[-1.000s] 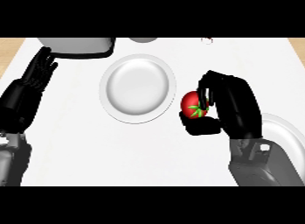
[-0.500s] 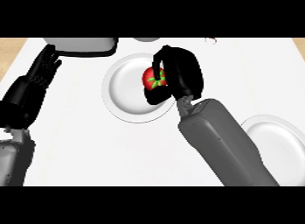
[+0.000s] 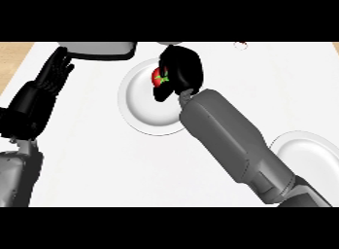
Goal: Pick the tomato from the plate and place it in the plate
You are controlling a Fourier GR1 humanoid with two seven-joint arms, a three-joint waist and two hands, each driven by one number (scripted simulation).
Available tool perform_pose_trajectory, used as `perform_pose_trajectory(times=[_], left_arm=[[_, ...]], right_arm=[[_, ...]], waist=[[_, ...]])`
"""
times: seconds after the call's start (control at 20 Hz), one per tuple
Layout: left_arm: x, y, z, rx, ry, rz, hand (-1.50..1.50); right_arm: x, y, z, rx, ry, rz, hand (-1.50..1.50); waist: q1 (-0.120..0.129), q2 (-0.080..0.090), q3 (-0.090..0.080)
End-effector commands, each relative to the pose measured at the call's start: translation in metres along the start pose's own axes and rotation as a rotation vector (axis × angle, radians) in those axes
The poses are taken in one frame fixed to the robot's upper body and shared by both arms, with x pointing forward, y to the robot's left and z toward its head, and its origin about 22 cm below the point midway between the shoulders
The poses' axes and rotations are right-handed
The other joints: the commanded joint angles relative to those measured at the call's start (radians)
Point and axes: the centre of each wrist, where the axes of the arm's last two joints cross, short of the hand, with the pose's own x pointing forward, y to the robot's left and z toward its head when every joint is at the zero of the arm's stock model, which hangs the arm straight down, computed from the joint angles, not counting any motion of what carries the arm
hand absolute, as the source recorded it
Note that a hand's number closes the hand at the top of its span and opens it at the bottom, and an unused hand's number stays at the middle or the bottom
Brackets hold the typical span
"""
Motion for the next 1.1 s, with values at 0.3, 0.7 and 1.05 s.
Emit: perform_pose_trajectory(times=[0.3,0.7,1.05], left_arm=[[0.007,-0.024,-0.017,-0.05,-0.038,0.027,0.0],[0.011,-0.015,-0.013,-0.073,-0.046,-0.001,0.0],[0.001,-0.019,-0.007,-0.057,-0.024,0.013,0.0]], right_arm=[[-0.04,0.025,-0.015,-0.002,0.153,-0.07,-1.5],[-0.032,0.013,-0.022,-0.038,0.094,-0.284,-1.5],[-0.029,0.001,-0.026,-0.167,0.054,-0.529,-1.5]], waist=[[0.046,0.018,0.001],[0.084,0.024,0.002],[0.052,0.014,0.002]])
